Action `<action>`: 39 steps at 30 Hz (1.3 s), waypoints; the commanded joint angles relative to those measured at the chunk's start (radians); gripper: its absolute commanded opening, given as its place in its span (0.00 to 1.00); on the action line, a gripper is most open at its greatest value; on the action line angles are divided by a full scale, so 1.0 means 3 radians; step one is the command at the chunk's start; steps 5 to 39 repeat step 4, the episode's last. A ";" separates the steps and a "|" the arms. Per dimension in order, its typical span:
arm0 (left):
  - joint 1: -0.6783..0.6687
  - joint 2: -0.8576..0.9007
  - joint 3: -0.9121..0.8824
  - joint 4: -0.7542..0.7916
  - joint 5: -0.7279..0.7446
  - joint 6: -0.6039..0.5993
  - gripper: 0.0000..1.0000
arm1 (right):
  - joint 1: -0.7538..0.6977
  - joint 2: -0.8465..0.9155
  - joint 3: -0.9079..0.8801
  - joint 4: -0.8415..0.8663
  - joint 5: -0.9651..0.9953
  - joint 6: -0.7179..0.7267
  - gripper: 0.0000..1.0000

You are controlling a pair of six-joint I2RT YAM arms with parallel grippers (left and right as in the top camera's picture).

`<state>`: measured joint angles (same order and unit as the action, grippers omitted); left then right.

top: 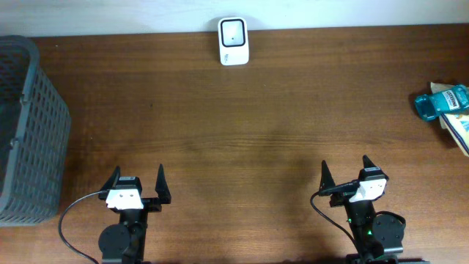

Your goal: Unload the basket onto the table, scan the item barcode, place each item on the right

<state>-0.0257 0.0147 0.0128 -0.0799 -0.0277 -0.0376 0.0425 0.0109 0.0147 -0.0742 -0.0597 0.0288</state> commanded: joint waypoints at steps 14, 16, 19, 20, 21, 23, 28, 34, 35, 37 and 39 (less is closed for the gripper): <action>0.0015 -0.0032 -0.0015 -0.0005 -0.0046 0.0028 0.99 | -0.0015 -0.0024 -0.0031 -0.0001 0.0041 0.0005 0.98; 0.0015 -0.0032 -0.0015 -0.0005 -0.0046 0.0028 0.99 | -0.0015 -0.0024 -0.0031 -0.0001 0.0041 0.0005 0.98; 0.0015 -0.0032 -0.0015 -0.0005 -0.0046 0.0028 0.99 | -0.0015 -0.0024 -0.0031 -0.0001 0.0041 0.0005 0.98; 0.0015 -0.0032 -0.0015 -0.0005 -0.0046 0.0028 0.99 | -0.0015 -0.0024 -0.0031 -0.0001 0.0041 0.0005 0.98; 0.0015 -0.0032 -0.0015 -0.0005 -0.0046 0.0028 0.99 | -0.0015 -0.0024 -0.0031 -0.0001 0.0041 0.0005 0.98; 0.0015 -0.0032 -0.0015 -0.0005 -0.0046 0.0028 0.99 | -0.0015 -0.0024 -0.0031 -0.0001 0.0041 0.0005 0.98; 0.0015 -0.0032 -0.0015 -0.0005 -0.0046 0.0028 0.99 | -0.0015 -0.0024 -0.0031 -0.0001 0.0041 0.0005 0.98; 0.0015 -0.0032 -0.0015 -0.0005 -0.0046 0.0028 0.99 | -0.0015 -0.0024 -0.0031 -0.0001 0.0041 0.0005 0.98; 0.0015 -0.0032 -0.0015 -0.0005 -0.0046 0.0028 0.99 | -0.0015 -0.0024 -0.0031 -0.0001 0.0041 0.0005 0.98; 0.0015 -0.0032 -0.0015 -0.0005 -0.0046 0.0028 0.99 | -0.0015 -0.0024 -0.0031 -0.0001 0.0041 0.0005 0.98; 0.0015 -0.0032 -0.0015 -0.0005 -0.0046 0.0028 0.99 | -0.0015 -0.0024 -0.0031 -0.0001 0.0041 0.0005 0.98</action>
